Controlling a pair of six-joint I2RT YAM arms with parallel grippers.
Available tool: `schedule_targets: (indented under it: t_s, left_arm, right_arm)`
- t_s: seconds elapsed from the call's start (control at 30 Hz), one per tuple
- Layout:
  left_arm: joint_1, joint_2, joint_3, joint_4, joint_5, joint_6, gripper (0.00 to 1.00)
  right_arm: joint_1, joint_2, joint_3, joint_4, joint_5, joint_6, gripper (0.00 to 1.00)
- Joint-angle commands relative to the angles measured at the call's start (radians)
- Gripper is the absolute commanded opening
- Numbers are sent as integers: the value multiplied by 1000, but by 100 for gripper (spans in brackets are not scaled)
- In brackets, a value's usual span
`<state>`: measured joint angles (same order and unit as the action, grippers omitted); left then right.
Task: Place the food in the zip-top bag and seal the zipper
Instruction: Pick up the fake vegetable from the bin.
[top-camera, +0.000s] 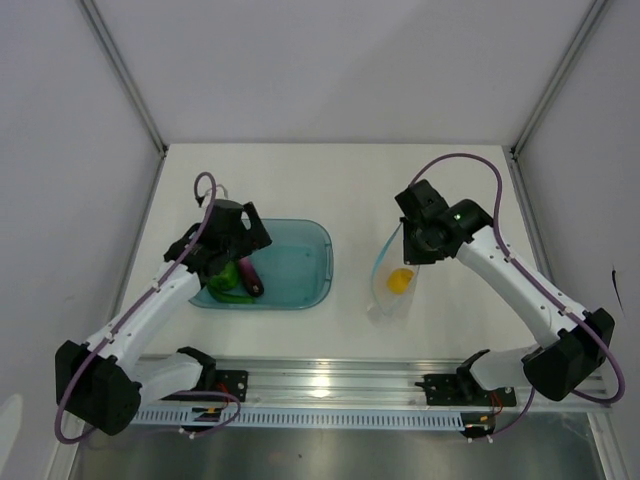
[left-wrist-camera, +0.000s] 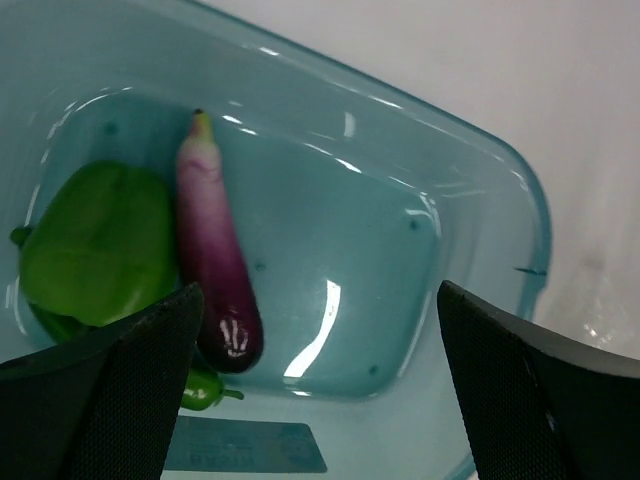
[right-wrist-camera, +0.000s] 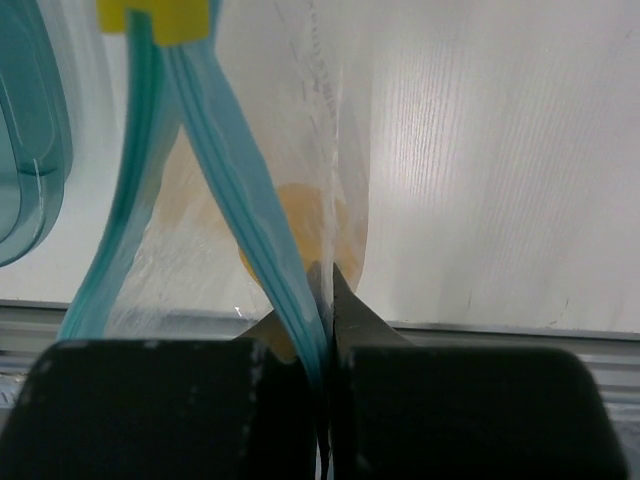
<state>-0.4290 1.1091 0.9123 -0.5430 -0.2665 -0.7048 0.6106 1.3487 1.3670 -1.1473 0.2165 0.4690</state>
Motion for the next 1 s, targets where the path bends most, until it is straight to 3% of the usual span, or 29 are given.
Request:
schedule_targets:
  t_s: [0.0,0.3,0.63,0.73,0.8,0.87,0.97]
  left_arm:
    - [53,-8,-26,-21,4,-81,100]
    - [53,198,-39,-118,-11,-314,98]
    - [53,420,16,-204,-4,-432,93]
    - [53,449,17,-169,12,-420,83]
    - [53,455,16,-140,19,-410,70]
    - [53,452,11,-118,26,-397,45]
    - [52,419,-4,-95,29,-384,33]
  right_arm:
    - [-5,-34,-5,8,9,-21,0]
    - [-5,-54,-12,18,-9,-24,0]
    - [-6,-68,-37,24,-17,-26,0]
    - [-8,-69,-37,24,-16,-26,0]
    - [-9,-66,-39,26,-16,-24,0]
    - [-8,-66,-40,27,-17,-24,0]
    - [-8,-63,-45,31,-16,-23,0]
